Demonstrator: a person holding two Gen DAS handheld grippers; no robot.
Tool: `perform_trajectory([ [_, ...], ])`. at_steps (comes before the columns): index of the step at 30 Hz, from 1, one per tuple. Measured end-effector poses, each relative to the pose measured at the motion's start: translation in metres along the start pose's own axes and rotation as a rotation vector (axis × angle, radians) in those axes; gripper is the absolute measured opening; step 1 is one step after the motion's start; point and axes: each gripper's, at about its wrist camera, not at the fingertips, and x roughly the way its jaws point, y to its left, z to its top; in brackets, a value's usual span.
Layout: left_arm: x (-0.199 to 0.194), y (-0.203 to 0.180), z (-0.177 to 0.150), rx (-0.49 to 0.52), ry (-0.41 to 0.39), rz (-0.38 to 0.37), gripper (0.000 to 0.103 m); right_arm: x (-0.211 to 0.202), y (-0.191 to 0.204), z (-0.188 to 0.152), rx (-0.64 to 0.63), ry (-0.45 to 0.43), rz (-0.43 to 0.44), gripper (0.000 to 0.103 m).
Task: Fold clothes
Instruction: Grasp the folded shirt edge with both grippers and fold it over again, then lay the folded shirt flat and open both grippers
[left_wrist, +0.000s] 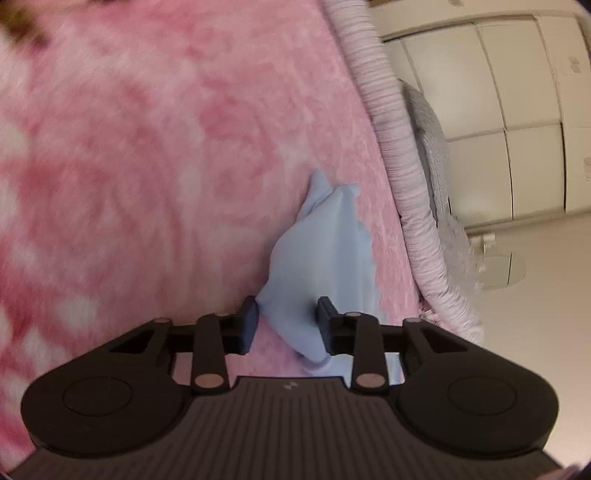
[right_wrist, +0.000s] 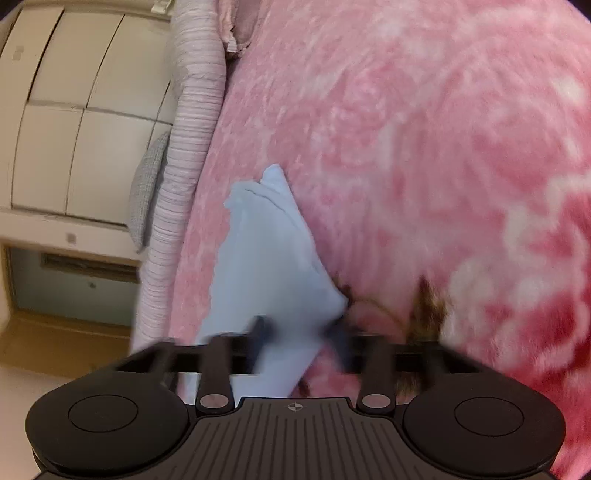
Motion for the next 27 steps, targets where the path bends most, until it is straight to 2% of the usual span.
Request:
perform_trajectory([
  [2, 0.001, -0.012, 0.006, 0.111, -0.001, 0.015, 0.012, 0.0, 0.008, 0.001, -0.072, -0.019, -0.02, 0.012],
  [4, -0.001, -0.025, 0.012, 0.237, 0.004, 0.022, 0.011, -0.002, 0.019, 0.002, -0.151, -0.045, -0.026, 0.01],
  [8, 0.004, -0.028, 0.005, 0.449, 0.036, 0.09, 0.013, 0.0, 0.005, 0.0, -0.117, -0.05, -0.053, 0.01],
  [9, 0.008, -0.024, 0.002, 0.484, 0.047, 0.108, 0.014, 0.004, -0.004, -0.003, -0.1, -0.052, -0.058, 0.01],
  [11, 0.007, -0.018, -0.001, 0.492, 0.039, 0.091, 0.015, 0.005, -0.012, -0.005, -0.08, -0.054, -0.053, 0.01],
  [14, -0.001, -0.031, 0.001, 0.53, 0.017, 0.128, 0.017, 0.001, -0.008, -0.004, -0.098, -0.032, -0.057, 0.014],
  [16, -0.012, -0.042, 0.001, 0.572, -0.014, 0.166, 0.015, -0.006, 0.001, -0.002, -0.129, -0.021, -0.08, 0.018],
  [18, -0.026, -0.05, -0.001, 0.6, -0.054, 0.206, 0.013, -0.018, 0.02, -0.008, -0.263, -0.074, -0.129, 0.019],
  [22, -0.039, -0.069, -0.012, 0.67, -0.074, 0.179, 0.013, -0.035, 0.067, -0.04, -0.638, -0.22, -0.246, 0.02],
  [25, -0.022, -0.081, -0.035, 0.764, -0.046, 0.172, 0.013, -0.021, 0.084, -0.07, -0.882, -0.215, -0.241, 0.02],
  [27, -0.005, -0.083, -0.043, 0.811, -0.029, 0.195, 0.014, -0.004, 0.082, -0.079, -0.957, -0.206, -0.311, 0.02],
])
